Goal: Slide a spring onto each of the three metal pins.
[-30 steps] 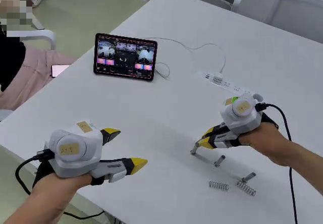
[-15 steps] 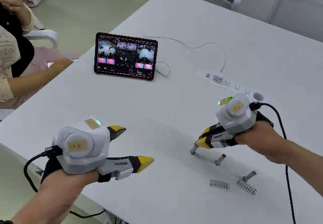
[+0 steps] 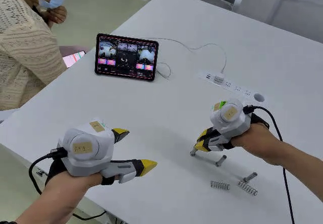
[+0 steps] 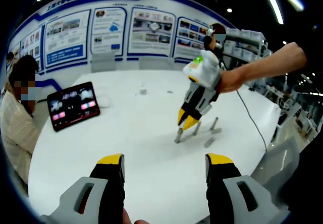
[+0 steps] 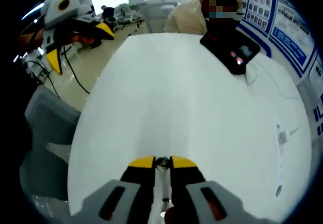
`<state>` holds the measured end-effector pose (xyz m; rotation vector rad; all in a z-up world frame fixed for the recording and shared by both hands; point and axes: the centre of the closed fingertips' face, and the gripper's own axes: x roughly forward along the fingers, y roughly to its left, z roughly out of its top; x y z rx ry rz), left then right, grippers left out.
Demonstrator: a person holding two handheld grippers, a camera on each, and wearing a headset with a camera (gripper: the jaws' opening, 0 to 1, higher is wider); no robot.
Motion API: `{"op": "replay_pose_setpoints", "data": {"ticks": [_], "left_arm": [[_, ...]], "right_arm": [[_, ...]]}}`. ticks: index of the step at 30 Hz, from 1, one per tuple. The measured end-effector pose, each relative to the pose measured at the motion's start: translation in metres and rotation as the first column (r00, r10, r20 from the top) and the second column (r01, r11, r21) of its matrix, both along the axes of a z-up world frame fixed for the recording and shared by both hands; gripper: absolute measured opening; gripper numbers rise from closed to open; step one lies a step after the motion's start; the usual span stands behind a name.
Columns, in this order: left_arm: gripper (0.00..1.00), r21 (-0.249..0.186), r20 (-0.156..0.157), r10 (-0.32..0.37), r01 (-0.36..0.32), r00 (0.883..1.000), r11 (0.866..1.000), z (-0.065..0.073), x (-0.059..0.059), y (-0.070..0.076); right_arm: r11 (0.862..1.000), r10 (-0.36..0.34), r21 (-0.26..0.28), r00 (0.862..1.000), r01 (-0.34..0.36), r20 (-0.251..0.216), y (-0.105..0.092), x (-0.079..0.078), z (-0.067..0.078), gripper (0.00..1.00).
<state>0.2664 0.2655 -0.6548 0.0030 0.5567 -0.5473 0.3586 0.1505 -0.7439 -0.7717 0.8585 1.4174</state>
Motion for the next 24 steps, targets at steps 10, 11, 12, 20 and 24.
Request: {"op": "replay_pose_setpoints", "data": {"ticks": [10,11,12,20,24], "left_arm": [[0.66,-0.005,-0.012,-0.012,0.012,1.000,1.000,-0.003,-0.001,-0.006],[0.66,-0.005,-0.015,-0.013,0.012,1.000,1.000,-0.004,-0.002,-0.006],[0.66,-0.005,-0.016,-0.013,0.013,1.000,1.000,-0.004,-0.002,-0.006],[0.66,-0.009,-0.021,-0.003,0.003,1.000,1.000,-0.005,-0.005,-0.003],[0.66,-0.008,-0.024,0.001,-0.001,1.000,1.000,-0.007,-0.006,0.000]], "right_arm": [[0.999,0.035,-0.023,0.999,-0.034,0.018,0.002,-0.002,-0.007,0.12],[0.999,0.039,-0.027,0.999,-0.038,0.019,0.002,-0.003,-0.009,0.12],[0.999,0.042,-0.030,0.999,-0.041,0.020,0.002,-0.003,-0.010,0.13],[0.997,0.056,-0.048,0.998,-0.055,0.012,0.002,-0.005,-0.020,0.13],[0.997,0.060,-0.057,0.998,-0.060,0.011,0.003,-0.006,-0.025,0.13]]}}
